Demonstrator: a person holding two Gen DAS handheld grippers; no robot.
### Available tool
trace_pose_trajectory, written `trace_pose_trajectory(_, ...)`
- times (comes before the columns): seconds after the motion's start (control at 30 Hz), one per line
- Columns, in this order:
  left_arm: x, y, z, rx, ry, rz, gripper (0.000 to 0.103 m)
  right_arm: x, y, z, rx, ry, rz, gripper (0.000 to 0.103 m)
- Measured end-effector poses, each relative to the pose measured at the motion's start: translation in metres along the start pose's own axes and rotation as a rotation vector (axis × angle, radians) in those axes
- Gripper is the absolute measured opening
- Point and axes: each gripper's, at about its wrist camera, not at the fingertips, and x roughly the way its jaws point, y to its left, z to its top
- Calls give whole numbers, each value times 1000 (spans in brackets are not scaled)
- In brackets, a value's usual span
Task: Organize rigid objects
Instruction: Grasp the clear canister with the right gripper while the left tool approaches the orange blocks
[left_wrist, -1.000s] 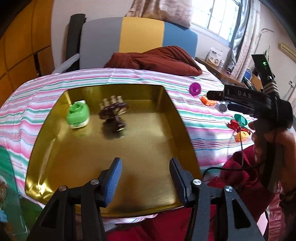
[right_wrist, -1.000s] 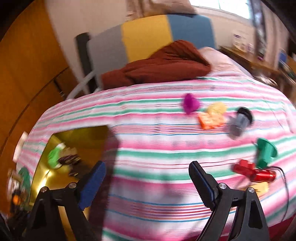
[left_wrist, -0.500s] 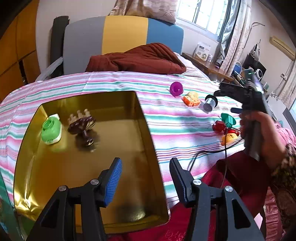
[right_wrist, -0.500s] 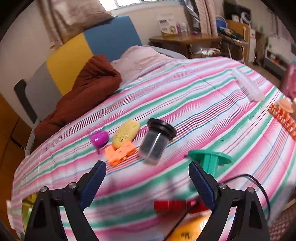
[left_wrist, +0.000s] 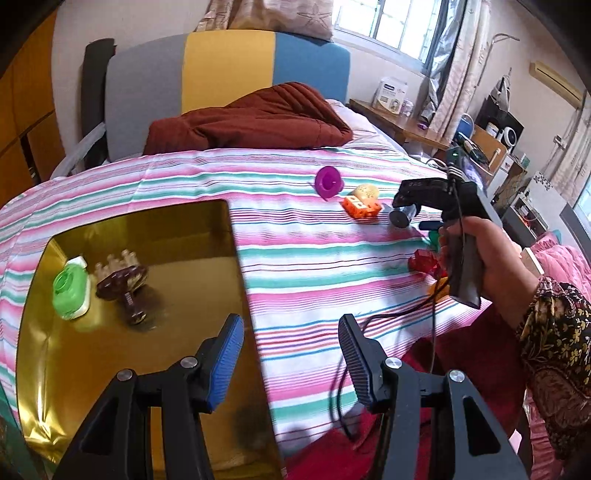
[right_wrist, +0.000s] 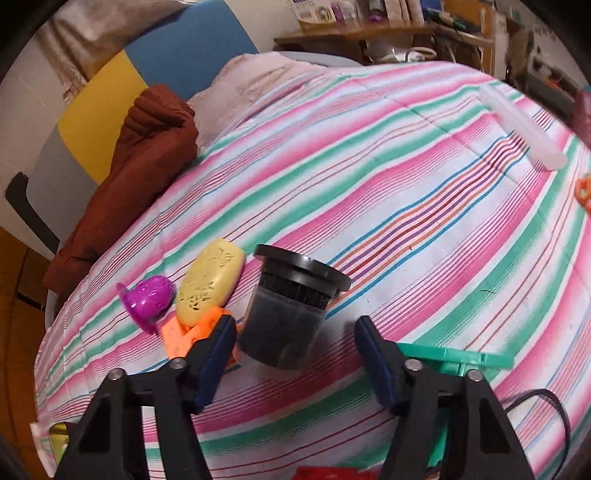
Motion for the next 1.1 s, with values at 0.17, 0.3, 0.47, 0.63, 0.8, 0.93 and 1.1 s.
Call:
trace_pose_trajectory(0.17,6,-23,11,48,-7,-16,54,5,3,-2,-10,37,35,48)
trace_pose_trajectory(0.3,14,-41,26,75,-18,-29,54,11,1,-5,3,80,68,43)
trace_pose_trajectory(0.47,33,-55,46,57,-6,-44,54,8,-3,-5,16,82,83,43)
trace_pose_trajectory(0.63,62,-69,71,51,7,-15,54,-9,-3,-3,18,20,111,43)
trace_pose_trajectory(0.8,106,-77,98,29,40,8,54,-16,-5,-4,27,-7,87,43)
trace_pose_trajectory(0.93,144,-75,109,-5,90,5,54,-18,-10,-4,51,-8,96,43)
trace_pose_trajectory(1.1,183,-78,119,-64,127,-47,54,-20,-13,-3,55,-13,91,43)
